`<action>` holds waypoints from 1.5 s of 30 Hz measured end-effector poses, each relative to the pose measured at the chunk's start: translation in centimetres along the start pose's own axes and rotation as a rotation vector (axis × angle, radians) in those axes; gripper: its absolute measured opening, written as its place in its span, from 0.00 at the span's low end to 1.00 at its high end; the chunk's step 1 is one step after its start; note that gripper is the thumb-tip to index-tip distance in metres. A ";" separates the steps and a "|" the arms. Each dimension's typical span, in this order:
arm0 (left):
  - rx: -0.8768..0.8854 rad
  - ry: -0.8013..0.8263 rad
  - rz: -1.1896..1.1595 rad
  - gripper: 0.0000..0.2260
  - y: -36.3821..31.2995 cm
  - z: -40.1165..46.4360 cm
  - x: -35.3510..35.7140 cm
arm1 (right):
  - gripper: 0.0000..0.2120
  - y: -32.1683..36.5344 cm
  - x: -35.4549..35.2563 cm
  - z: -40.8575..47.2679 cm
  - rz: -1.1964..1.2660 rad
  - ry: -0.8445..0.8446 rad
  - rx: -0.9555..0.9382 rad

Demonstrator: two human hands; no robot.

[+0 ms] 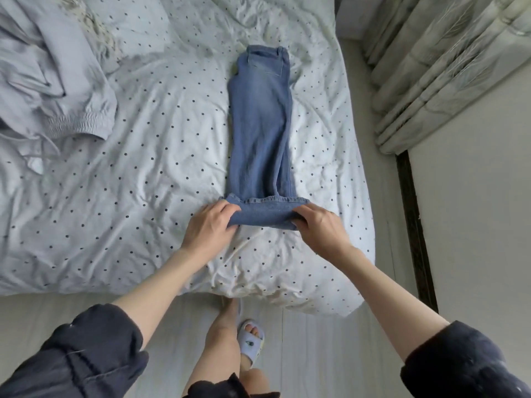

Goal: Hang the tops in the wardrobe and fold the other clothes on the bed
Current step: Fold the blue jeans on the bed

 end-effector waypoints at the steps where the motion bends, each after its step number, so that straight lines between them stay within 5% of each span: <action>1: -0.017 -0.008 -0.002 0.15 0.1 1.7 -0.6 | 0.10 -0.3 -0.7 1.5 -0.004 -0.005 0.011; 6: -0.039 -0.053 0.036 0.11 0.5 10.4 -1.2 | 0.12 -3.1 -3.3 9.4 -0.077 -0.101 0.077; 13: -0.113 -0.046 0.152 0.21 0.9 18.1 1.5 | 0.17 -3.9 -1.2 15.1 -0.143 -0.296 0.080; 18: 0.042 -0.069 0.177 0.23 1.4 16.3 6.0 | 0.32 -4.9 5.6 12.7 -0.170 0.005 -0.025; 24: 0.048 0.169 0.382 0.25 2.6 13.0 10.5 | 0.52 -7.7 9.5 13.1 -0.193 0.326 -0.075; 31: 0.155 0.211 0.457 0.38 2.7 12.6 10.1 | 0.37 -7.6 9.0 12.0 -0.310 0.164 -0.132; 38: 0.176 0.088 0.494 0.24 1.9 12.1 8.8 | 0.22 -8.7 7.6 11.0 -0.290 0.005 -0.342; 45: 0.039 0.222 0.254 0.32 -0.2 12.0 5.0 | 0.14 -7.6 3.4 11.3 -0.115 -0.019 -0.374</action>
Point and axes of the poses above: each hand's wrist, its own z-axis towards the middle knuckle, its own x-axis out of the palm, y = z × x, the point moved 1 cm from there along z, towards the middle knuckle, and after that the axes turned 15 degrees about -x, right-handed, at the moved point
